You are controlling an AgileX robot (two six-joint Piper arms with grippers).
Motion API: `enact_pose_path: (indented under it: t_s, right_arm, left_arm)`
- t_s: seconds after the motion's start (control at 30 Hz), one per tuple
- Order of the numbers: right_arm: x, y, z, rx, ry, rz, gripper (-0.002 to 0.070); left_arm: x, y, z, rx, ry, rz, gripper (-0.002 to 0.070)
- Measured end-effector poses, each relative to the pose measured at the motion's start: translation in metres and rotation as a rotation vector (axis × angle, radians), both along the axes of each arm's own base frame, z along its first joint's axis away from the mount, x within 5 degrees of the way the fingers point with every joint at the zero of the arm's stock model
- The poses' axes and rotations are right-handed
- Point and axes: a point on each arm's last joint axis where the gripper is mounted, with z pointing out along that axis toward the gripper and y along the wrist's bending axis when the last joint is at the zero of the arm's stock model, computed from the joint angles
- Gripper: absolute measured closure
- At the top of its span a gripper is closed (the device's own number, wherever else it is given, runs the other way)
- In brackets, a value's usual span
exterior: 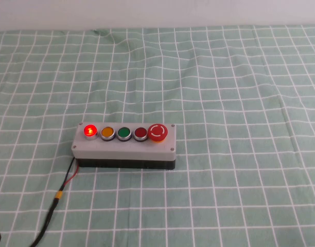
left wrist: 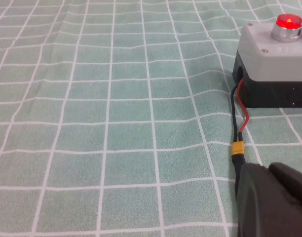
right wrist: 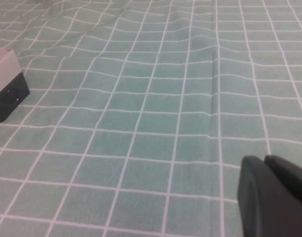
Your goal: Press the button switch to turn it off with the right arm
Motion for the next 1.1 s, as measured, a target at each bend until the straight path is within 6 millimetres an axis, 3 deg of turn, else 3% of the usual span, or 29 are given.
enact_pose_path:
  t_s: [1.1]
  right_arm:
    - [0.0009,-0.0008,0.0030,0.005,-0.033,-0.010,0.0692]
  left_arm:
    - [0.0000,0.0000,0.0000,0.000,0.000,0.000,0.0678]
